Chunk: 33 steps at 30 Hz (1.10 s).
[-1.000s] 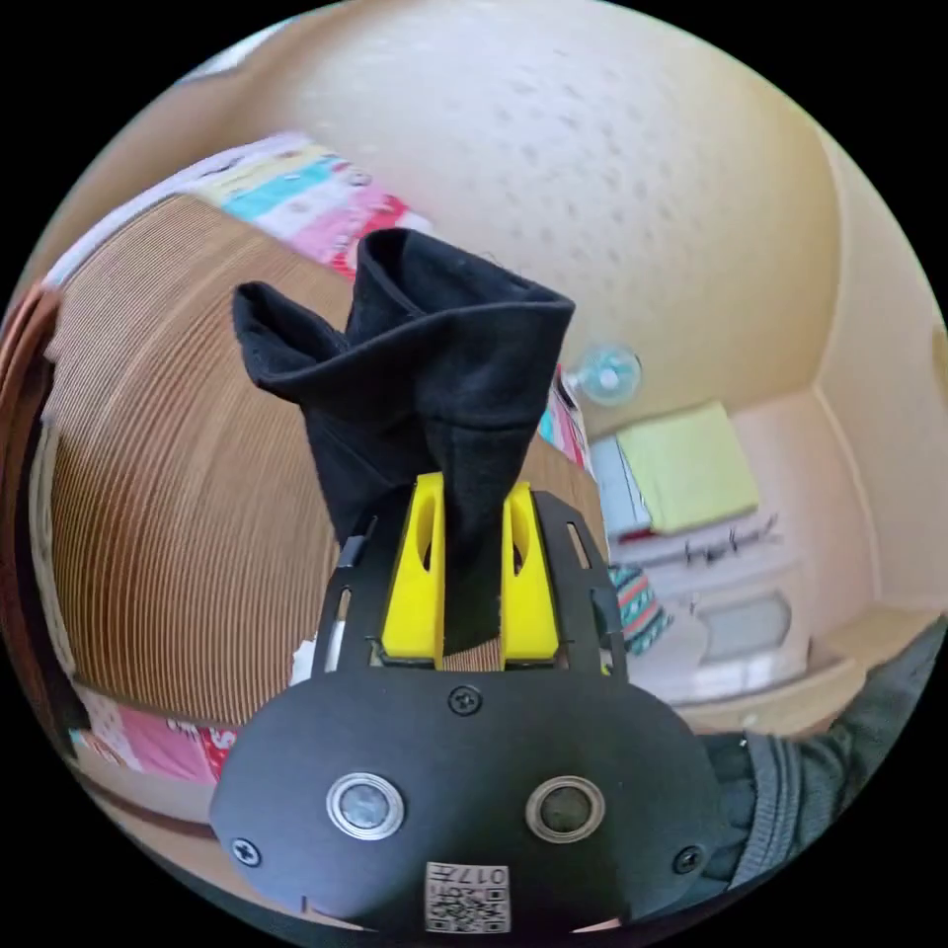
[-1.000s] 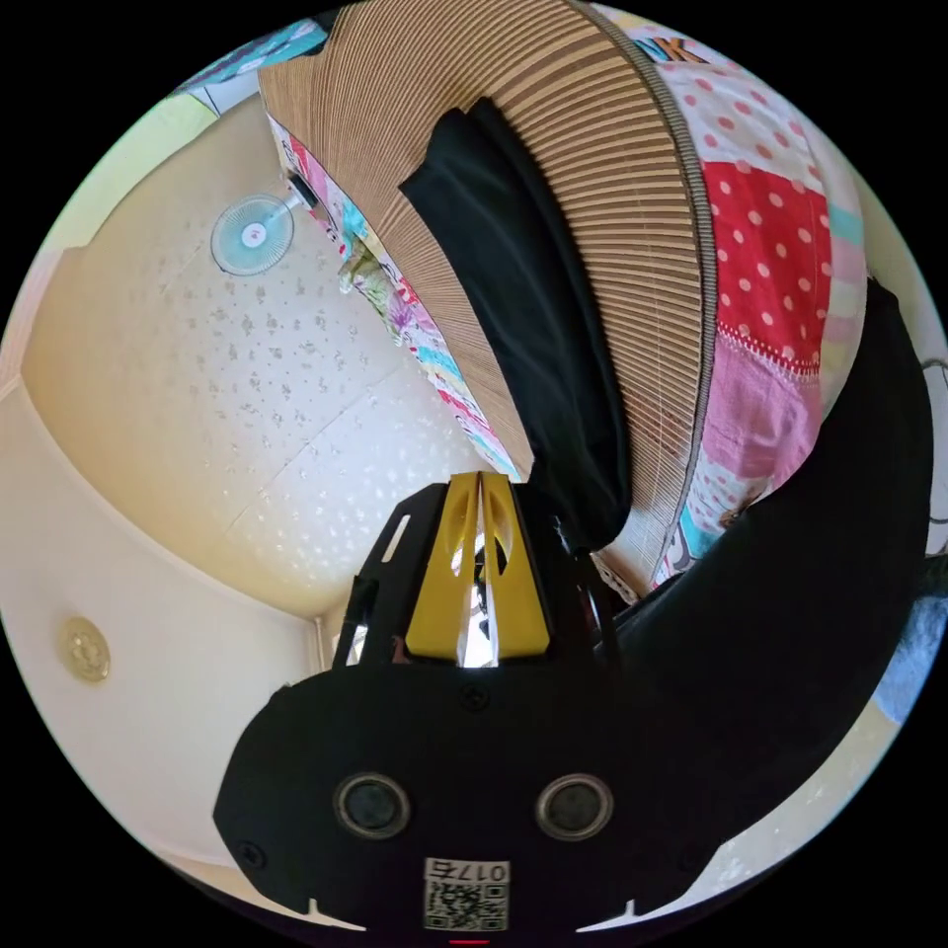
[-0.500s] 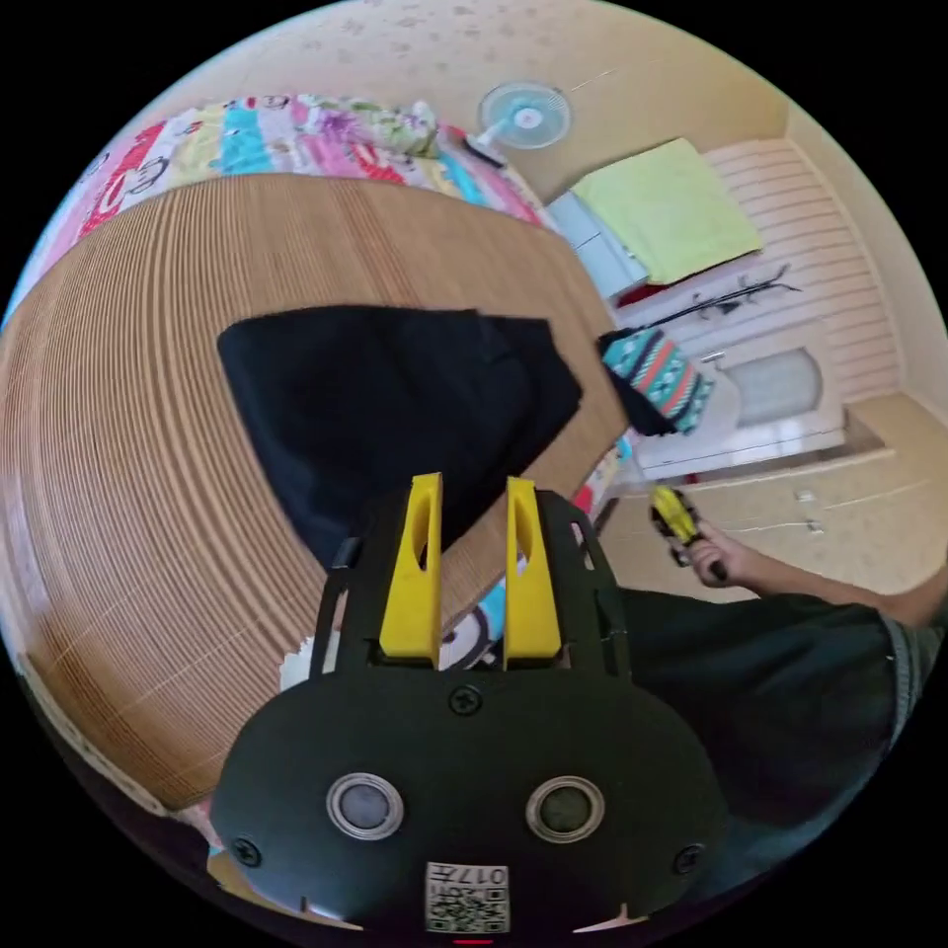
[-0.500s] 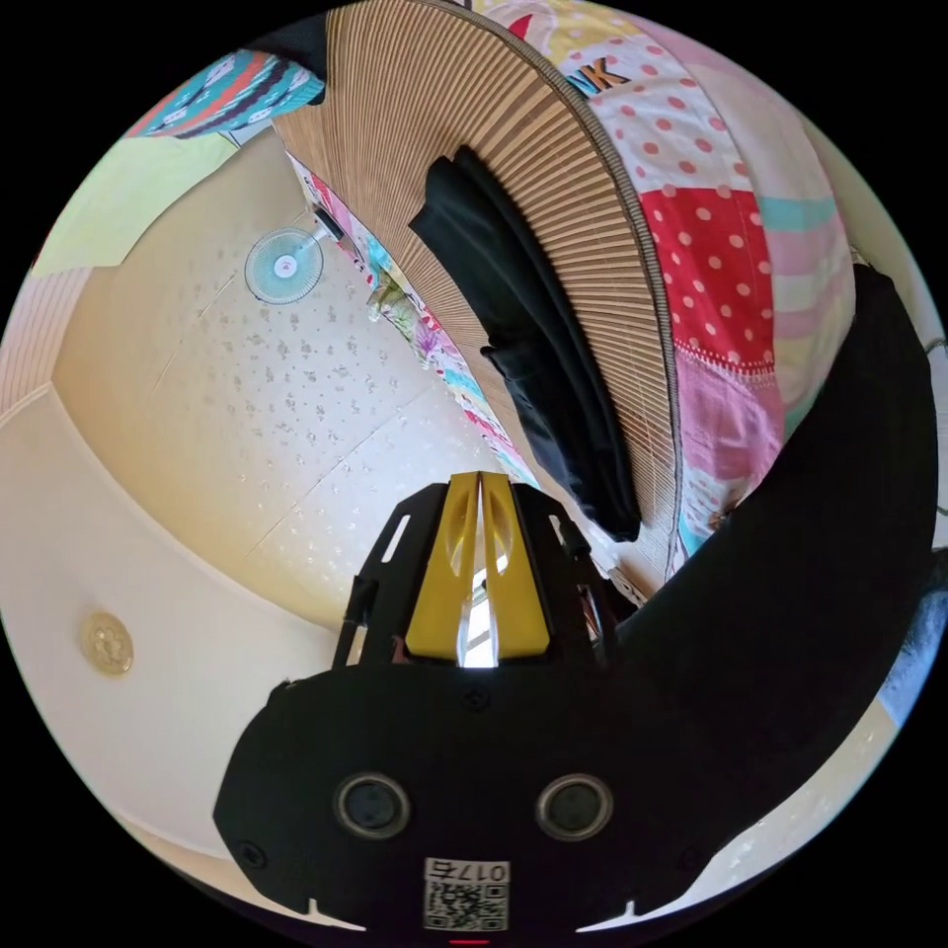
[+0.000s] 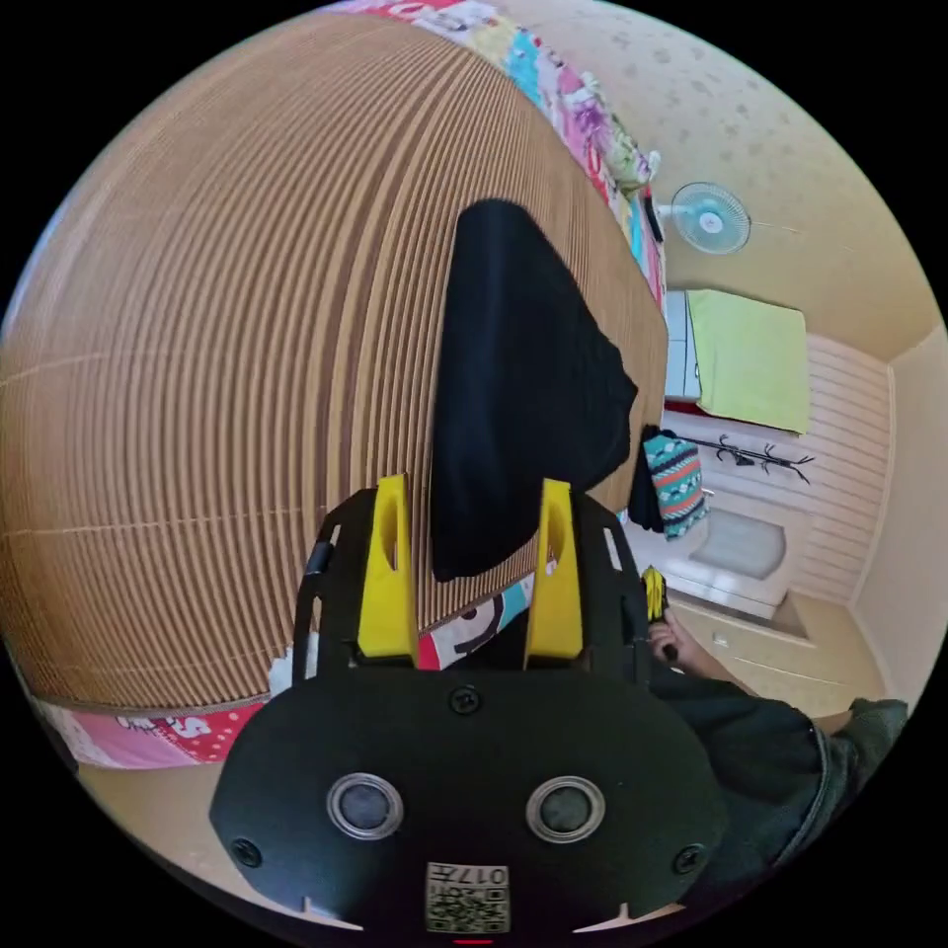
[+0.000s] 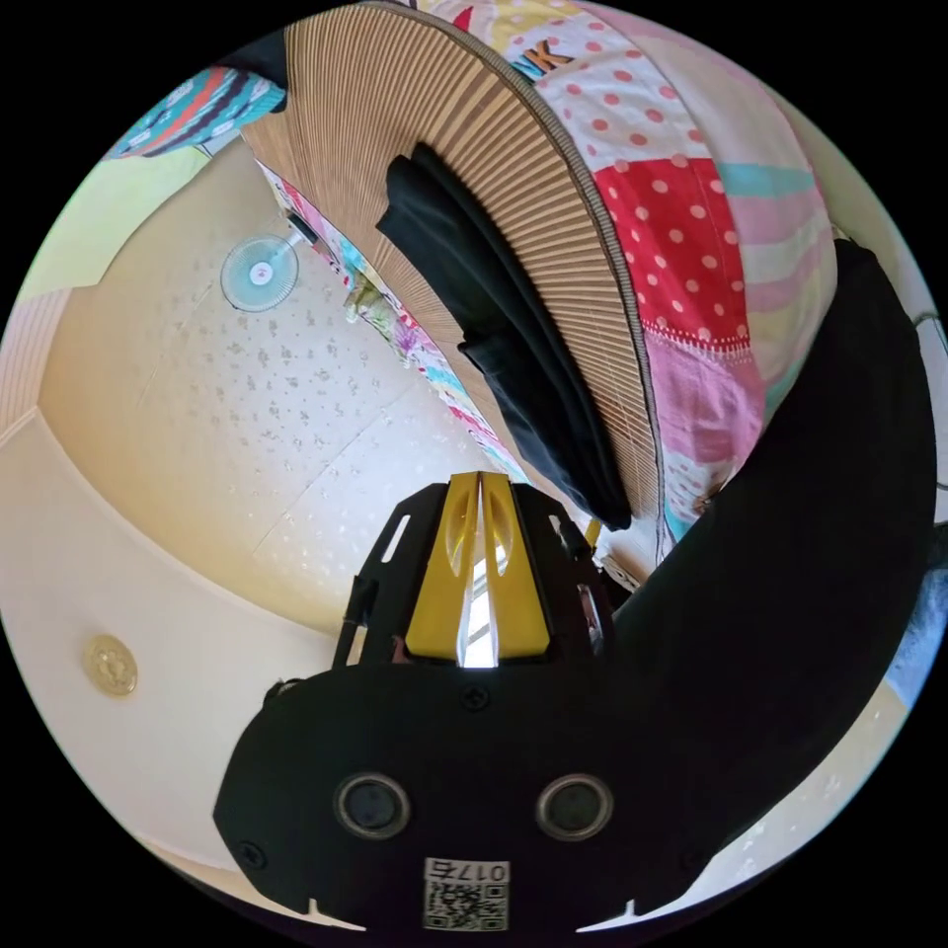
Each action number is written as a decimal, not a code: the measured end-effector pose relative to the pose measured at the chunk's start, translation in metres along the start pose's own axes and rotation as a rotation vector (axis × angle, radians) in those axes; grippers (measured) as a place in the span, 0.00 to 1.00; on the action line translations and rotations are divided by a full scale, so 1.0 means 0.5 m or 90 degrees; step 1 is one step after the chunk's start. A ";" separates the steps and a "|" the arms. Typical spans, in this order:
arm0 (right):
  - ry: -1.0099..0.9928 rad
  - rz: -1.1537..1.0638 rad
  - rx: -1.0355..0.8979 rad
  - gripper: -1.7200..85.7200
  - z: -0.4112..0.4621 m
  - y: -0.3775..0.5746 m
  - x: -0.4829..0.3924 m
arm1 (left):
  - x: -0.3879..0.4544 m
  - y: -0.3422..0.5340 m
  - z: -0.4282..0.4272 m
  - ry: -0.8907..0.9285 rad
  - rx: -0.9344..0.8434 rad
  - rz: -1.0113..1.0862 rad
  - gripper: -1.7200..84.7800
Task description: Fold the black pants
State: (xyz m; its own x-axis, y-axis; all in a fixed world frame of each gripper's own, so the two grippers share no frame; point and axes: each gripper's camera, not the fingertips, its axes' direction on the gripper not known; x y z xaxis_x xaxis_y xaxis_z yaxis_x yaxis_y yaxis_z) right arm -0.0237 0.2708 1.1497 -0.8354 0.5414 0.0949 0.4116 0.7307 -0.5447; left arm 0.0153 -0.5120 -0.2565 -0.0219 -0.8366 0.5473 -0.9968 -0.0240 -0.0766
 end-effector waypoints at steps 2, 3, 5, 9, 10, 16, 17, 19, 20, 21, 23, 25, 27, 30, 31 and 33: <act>0.005 0.000 -0.020 0.02 0.012 -0.013 -0.009 | -0.026 -0.021 0.071 0.039 -0.088 0.001 0.19; 0.012 -0.002 -0.032 0.03 0.020 -0.021 -0.017 | -0.044 -0.028 0.110 0.073 -0.134 -0.026 0.16; 0.027 -0.005 -0.048 0.03 0.031 -0.033 -0.029 | -0.066 -0.033 0.129 0.109 -0.162 -0.053 0.13; 0.059 -0.016 -0.102 0.03 0.051 -0.064 -0.055 | -0.051 -0.019 0.055 0.221 -0.083 0.053 0.09; 0.068 -0.017 -0.113 0.03 0.053 -0.071 -0.060 | -0.037 -0.010 0.010 0.236 -0.039 0.084 0.08; 0.073 -0.009 -0.137 0.02 0.043 -0.102 -0.063 | 0.166 0.038 -0.174 0.087 0.010 0.385 0.08; 0.070 -0.007 -0.136 0.02 0.040 -0.105 -0.062 | 0.194 0.043 -0.176 0.066 0.001 0.418 0.08; 0.057 0.001 -0.130 0.02 0.026 -0.115 -0.057 | 0.303 0.059 -0.147 0.001 -0.051 0.540 0.08; 0.054 0.003 -0.127 0.02 0.022 -0.118 -0.056 | 0.329 0.062 -0.133 -0.011 -0.065 0.567 0.08; 0.046 0.006 -0.120 0.02 0.013 -0.122 -0.055 | 0.378 0.069 -0.098 -0.031 -0.090 0.617 0.08; 0.030 0.007 -0.106 0.02 -0.002 -0.127 -0.055 | 0.444 0.077 -0.027 -0.045 -0.129 0.686 0.08; 0.005 0.004 -0.091 0.02 -0.021 -0.133 -0.058 | 0.515 0.080 0.091 -0.034 -0.187 0.742 0.08; -0.011 -0.003 -0.080 0.02 -0.037 -0.135 -0.063 | 0.564 0.083 0.185 -0.040 -0.213 0.765 0.09; -0.033 -0.024 -0.052 0.02 -0.073 -0.135 -0.076 | 0.626 0.082 0.336 -0.075 -0.240 0.736 0.10; -0.040 -0.032 -0.037 0.02 -0.091 -0.133 -0.080 | 0.641 0.083 0.385 -0.082 -0.254 0.714 0.12; -0.051 -0.043 -0.017 0.02 -0.122 -0.130 -0.086 | 0.650 0.086 0.435 -0.055 -0.296 0.680 0.11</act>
State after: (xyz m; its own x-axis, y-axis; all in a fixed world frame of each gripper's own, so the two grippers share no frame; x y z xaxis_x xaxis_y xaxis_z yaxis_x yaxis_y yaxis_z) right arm 0.0076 0.2258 1.2320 -0.8877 0.4561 0.0628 0.3619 0.7755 -0.5173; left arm -0.0181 -0.9039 -0.2633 -0.8788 -0.3454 0.3291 -0.4074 0.9024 -0.1406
